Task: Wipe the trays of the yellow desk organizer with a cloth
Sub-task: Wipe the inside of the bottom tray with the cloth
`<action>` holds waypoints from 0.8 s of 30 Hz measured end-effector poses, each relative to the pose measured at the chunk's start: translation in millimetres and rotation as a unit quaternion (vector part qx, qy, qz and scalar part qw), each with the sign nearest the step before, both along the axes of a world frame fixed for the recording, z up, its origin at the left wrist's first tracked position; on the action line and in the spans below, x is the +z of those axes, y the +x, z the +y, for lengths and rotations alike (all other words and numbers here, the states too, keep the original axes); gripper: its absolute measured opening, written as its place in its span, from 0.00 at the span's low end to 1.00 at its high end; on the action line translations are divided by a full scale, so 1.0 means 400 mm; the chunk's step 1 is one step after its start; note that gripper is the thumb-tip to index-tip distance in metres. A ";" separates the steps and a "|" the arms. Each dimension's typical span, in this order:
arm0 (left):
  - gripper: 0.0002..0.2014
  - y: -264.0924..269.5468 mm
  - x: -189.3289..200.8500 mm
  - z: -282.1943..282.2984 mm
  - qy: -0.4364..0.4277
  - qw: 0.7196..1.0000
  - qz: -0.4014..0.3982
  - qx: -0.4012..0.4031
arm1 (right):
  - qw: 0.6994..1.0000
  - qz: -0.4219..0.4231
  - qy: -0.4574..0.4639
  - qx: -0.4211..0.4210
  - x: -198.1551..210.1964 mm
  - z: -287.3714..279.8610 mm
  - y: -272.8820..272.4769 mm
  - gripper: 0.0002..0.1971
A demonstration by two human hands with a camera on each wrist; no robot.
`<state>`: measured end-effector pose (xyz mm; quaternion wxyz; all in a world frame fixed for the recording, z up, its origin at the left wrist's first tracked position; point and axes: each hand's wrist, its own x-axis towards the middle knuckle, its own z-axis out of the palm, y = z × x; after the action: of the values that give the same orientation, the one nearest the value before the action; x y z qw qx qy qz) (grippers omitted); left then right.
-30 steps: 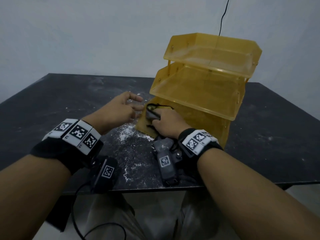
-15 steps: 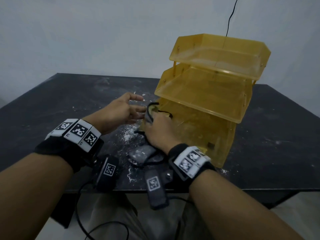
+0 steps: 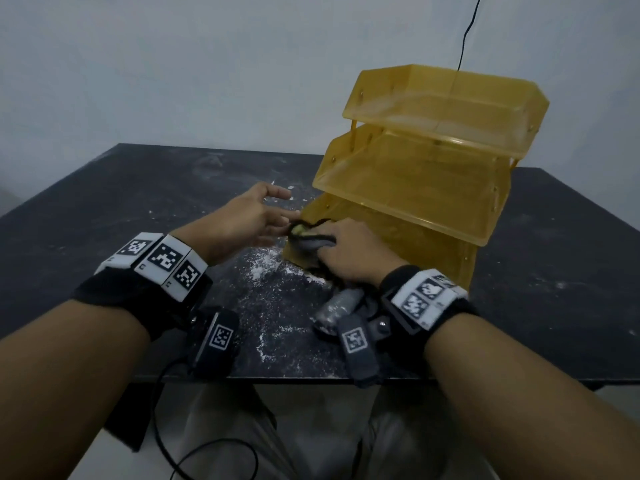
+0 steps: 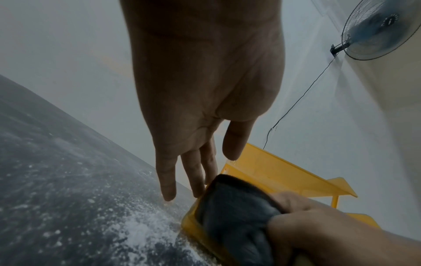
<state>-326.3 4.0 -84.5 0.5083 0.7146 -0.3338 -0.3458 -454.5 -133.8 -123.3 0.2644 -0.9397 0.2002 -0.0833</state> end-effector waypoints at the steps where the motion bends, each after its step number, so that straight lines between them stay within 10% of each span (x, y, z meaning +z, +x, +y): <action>1: 0.19 -0.001 0.002 -0.001 -0.001 1.000 0.000 0.000 | 0.998 -0.012 0.047 0.031 0.002 -0.003 -0.017 0.15; 7: 0.19 -0.013 -0.001 0.007 0.005 1.000 -0.009 -0.008 | 0.978 -0.104 0.101 -0.152 -0.021 -0.074 -0.026 0.14; 12: 0.21 -0.015 0.005 0.003 0.015 1.000 -0.026 -0.004 | 0.999 0.020 -0.037 -0.035 -0.001 -0.027 0.026 0.12; 16: 0.20 -0.008 0.018 -0.010 0.024 0.999 -0.043 -0.003 | 0.998 -0.032 0.050 -0.006 0.010 -0.038 -0.019 0.15; 24: 0.18 -0.011 0.034 -0.032 0.036 0.997 -0.071 -0.016 | 0.950 0.040 0.005 -0.308 -0.012 -0.099 -0.035 0.27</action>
<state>-330.8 -8.7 -70.8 0.4516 0.7500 -0.3677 -0.3136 -468.6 -173.3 -128.1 0.2221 -0.8336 0.4909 -0.1218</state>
